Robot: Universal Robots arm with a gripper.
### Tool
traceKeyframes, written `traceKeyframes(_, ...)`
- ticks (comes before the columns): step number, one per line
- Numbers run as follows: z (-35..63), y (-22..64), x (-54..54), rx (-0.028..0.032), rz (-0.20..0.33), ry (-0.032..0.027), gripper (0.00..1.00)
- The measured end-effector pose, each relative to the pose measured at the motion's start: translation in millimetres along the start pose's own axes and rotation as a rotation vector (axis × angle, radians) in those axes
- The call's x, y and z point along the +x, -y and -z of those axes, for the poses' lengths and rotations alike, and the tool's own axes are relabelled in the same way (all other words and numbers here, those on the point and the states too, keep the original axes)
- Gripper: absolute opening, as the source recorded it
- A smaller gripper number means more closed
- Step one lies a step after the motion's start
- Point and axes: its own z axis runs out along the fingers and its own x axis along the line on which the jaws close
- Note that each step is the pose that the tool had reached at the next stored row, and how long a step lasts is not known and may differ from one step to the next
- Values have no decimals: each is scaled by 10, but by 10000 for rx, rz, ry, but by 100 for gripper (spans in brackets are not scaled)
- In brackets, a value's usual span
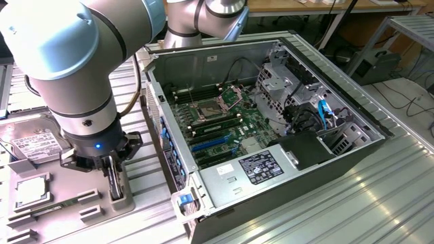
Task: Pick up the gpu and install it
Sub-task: 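Pick up the gpu and move the gpu toward the slot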
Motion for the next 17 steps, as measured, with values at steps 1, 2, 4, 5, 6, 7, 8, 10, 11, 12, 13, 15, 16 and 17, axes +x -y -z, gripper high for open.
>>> traceKeyframes(1,0,0,0,0,0,0,32)
traceKeyframes(2,0,0,0,0,0,0,32)
traceKeyframes(4,0,0,1,0,1,-1,28)
traceKeyframes(5,0,0,1,0,1,-1,28)
traceKeyframes(6,15,0,1,-1,0,-2,28)
traceKeyframes(7,89,-5,1,-3,0,0,28)
traceKeyframes(8,214,-13,1,-3,0,0,28)
traceKeyframes(10,294,-17,1,-2,1,-1,28)
traceKeyframes(11,329,-19,1,-3,0,0,28)
traceKeyframes(12,353,-21,1,-3,0,0,28)
traceKeyframes(13,394,-23,1,-2,0,-1,28)
traceKeyframes(15,466,-27,1,-3,0,0,28)
traceKeyframes(16,509,-30,1,-3,0,-1,28)
traceKeyframes(17,568,-33,1,-3,0,-1,28)
